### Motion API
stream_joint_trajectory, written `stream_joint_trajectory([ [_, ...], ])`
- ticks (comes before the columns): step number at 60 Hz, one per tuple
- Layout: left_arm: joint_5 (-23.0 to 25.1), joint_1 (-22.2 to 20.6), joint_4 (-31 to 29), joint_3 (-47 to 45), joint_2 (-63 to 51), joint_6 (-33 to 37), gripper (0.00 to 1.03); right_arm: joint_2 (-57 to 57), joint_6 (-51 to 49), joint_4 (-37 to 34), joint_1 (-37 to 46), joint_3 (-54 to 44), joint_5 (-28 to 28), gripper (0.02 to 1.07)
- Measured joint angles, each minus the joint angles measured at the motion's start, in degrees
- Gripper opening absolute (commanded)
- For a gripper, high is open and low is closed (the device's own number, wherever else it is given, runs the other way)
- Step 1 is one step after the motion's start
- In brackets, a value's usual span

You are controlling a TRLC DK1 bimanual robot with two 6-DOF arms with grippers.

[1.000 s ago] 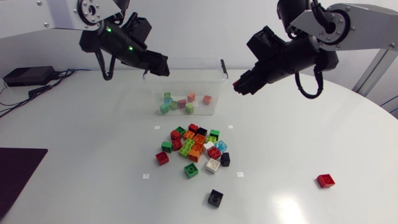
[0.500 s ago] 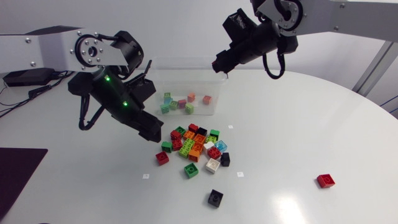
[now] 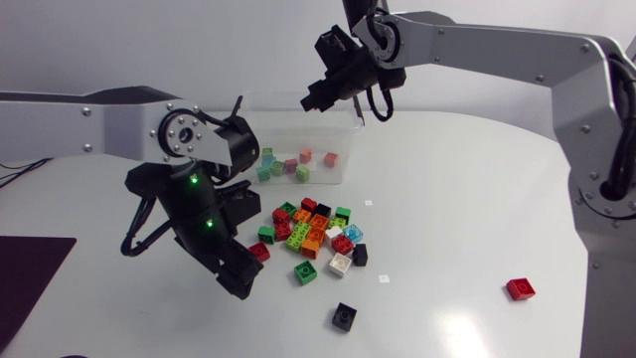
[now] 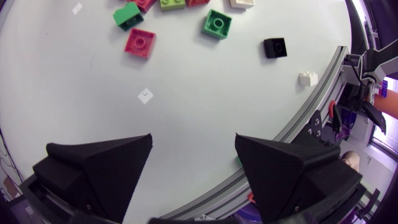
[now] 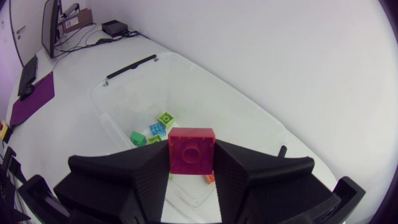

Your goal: Place the duplo bricks in the container

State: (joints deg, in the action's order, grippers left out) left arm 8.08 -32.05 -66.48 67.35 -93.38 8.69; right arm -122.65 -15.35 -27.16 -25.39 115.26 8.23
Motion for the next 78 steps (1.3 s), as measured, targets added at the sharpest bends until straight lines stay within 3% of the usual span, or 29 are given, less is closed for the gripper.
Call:
stream_joint_trajectory([
  [6, 0.74, -0.68, -2.95, -0.24, -1.09, -0.85, 0.92, -2.12, 0.02, 0.0, 0.48, 2.27, -1.05, 0.35],
  [10, 1.99, -1.05, -5.03, -0.24, -1.95, -1.4, 0.92, -3.41, 0.2, 0.0, 0.9, 3.67, -1.68, 0.65],
  [11, 2.36, -1.16, -5.38, -0.24, -2.14, -1.51, 0.92, -3.63, 0.22, 0.0, 1.01, 3.91, -1.95, 0.78],
  [12, 2.36, -1.18, -5.44, -0.24, -2.27, -1.57, 0.92, -3.85, 0.22, 0.0, 1.11, 4.17, -2.29, 0.78],
  [13, 2.82, -1.29, -5.64, -0.24, -2.4, -1.64, 0.92, -4.04, 0.22, 0.0, 1.11, 4.35, -2.51, 0.92],
  [17, 4.5, -2.21, -6.19, -0.24, -3.21, -2.97, 0.92, -4.61, 0.42, 0.0, 1.22, 4.81, -3.87, 1.01],
  [26, 8.44, -4.11, -6.29, -0.24, -6.1, -5.38, 0.92, -4.66, 1.33, 0.02, 1.25, 4.92, -4.72, 1.02],
  [39, 9.31, -5.07, -6.32, -1.03, -8.94, -6.16, 0.92, 0.59, 2.12, 3.13, 2.89, -2.54, -5.11, 1.02],
  [64, 12.57, -14.32, -7.61, -3.54, -17.0, -6.12, 0.91, 11.74, 2.1, 9.51, 8.94, -18.34, -3.87, 1.02],
  [78, 13.46, -15.28, -7.58, -4.48, -20.28, -6.1, 0.91, 14.03, 2.1, 11.37, 10.67, -22.03, -2.8, 1.02],
])
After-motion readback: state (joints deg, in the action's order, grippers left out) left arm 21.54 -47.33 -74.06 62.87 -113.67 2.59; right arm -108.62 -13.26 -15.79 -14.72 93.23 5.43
